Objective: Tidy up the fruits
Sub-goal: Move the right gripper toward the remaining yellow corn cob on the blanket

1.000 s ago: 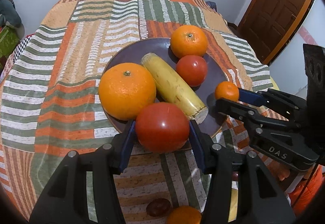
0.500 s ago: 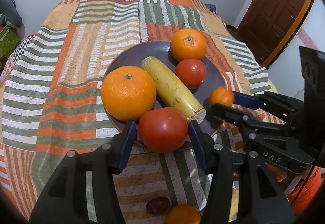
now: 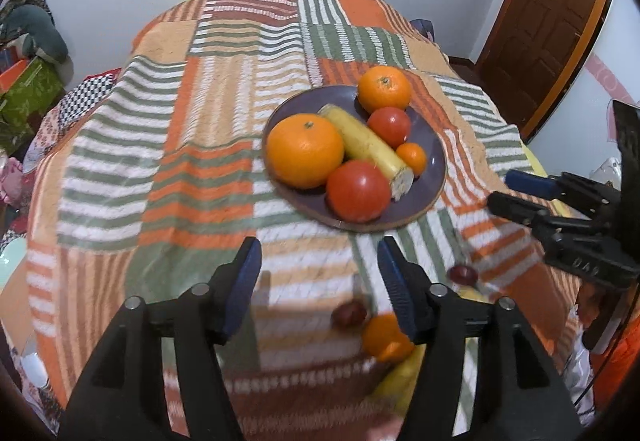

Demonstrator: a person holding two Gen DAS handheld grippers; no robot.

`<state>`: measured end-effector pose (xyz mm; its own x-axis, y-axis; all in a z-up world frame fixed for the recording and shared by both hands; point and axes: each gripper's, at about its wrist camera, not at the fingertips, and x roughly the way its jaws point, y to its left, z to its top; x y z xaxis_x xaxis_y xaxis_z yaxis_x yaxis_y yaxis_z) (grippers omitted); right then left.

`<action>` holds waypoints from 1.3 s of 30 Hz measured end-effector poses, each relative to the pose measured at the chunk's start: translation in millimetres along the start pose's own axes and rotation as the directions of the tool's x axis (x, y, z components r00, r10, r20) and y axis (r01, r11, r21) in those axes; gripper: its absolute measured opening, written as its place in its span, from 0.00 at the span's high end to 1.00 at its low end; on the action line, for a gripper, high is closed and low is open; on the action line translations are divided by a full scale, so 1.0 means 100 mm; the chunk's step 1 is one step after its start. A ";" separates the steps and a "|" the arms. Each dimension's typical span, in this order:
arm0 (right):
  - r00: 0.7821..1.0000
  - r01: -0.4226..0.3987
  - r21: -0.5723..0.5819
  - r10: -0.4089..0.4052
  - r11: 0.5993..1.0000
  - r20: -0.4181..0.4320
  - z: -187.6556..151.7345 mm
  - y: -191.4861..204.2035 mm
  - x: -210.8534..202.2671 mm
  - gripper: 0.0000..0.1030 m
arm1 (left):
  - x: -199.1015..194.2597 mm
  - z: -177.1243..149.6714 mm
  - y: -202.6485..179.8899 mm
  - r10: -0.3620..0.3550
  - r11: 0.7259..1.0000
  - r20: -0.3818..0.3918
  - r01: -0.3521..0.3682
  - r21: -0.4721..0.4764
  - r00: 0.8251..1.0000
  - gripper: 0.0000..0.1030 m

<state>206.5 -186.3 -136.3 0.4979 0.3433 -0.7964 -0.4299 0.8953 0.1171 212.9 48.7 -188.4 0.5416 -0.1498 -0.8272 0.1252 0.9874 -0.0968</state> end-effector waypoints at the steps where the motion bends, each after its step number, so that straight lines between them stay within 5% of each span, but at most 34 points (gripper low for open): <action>1: 1.000 0.002 0.004 -0.002 1.000 -0.004 -0.05 0.00 -0.03 0.56 | -0.03 -0.05 0.01 0.006 1.000 -0.003 -0.006 0.002 1.000 0.39; 15: 0.995 -0.025 -0.010 0.024 1.000 -0.092 -0.57 0.24 -0.06 0.55 | 0.07 -0.67 0.08 0.040 0.999 -0.130 -0.041 -0.005 0.991 0.38; 26: 0.990 -0.033 -0.064 0.024 0.997 -0.136 -0.65 0.43 0.10 0.45 | 0.21 -0.75 0.08 0.062 0.998 -0.138 -0.060 0.023 0.988 0.37; 39: 0.993 -0.001 -0.033 -0.003 0.999 -0.117 -0.54 0.35 0.13 0.45 | 0.12 -0.78 -0.41 -0.063 0.990 -0.153 0.081 0.115 0.986 0.37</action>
<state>157.3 -165.6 -174.2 0.4081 0.3048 -0.8605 -0.4548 0.8852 0.0978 149.6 10.5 -237.0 0.3988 -0.2025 -0.8944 0.2633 0.9595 -0.0998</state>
